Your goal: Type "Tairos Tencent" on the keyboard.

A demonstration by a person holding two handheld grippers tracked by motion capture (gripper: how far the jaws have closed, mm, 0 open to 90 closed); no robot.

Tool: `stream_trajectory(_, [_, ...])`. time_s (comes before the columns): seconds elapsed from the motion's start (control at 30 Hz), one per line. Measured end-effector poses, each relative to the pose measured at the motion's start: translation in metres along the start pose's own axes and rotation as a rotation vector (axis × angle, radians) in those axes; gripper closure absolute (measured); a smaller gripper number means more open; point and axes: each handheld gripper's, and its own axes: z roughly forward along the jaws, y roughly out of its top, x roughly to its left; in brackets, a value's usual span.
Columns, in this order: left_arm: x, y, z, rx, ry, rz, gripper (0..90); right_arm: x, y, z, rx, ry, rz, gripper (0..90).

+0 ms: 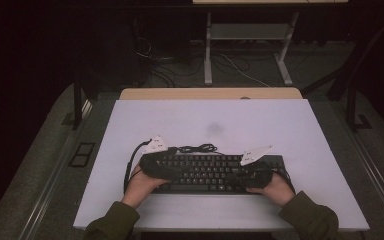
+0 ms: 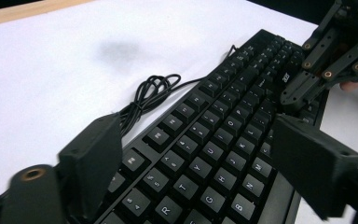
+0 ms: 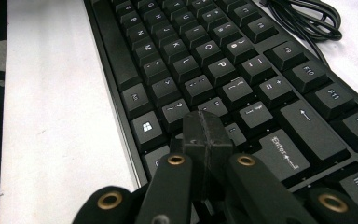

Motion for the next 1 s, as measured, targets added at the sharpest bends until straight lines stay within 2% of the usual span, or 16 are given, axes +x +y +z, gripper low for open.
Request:
stream_trajectory(0.17, [-0.001, -0.002, 0.004, 0.022, -0.002, 0.009, 25.3, 0.000, 0.000, 0.000, 0.000, 0.000, -0.005, 89.2])
stream_trajectory(0.4, [-0.002, -0.004, 0.007, 0.051, -0.005, 0.008, 42.1, 0.000, 0.000, 0.000, -0.002, 0.001, -0.004, 89.2])
stream_trajectory(0.7, [-0.002, -0.004, 0.012, 0.120, -0.005, 0.004, 74.5, 0.001, -0.001, 0.000, -0.005, -0.003, -0.005, 89.2])
stream_trajectory(0.83, [-0.001, -0.005, 0.014, 0.144, 0.004, 0.005, 86.0, 0.001, -0.001, 0.000, -0.007, -0.002, -0.004, 89.2])
stream_trajectory(1.0, [0.001, -0.006, 0.017, 0.174, 0.012, 0.005, 89.0, 0.001, -0.001, 0.000, -0.009, -0.002, -0.002, 89.2])
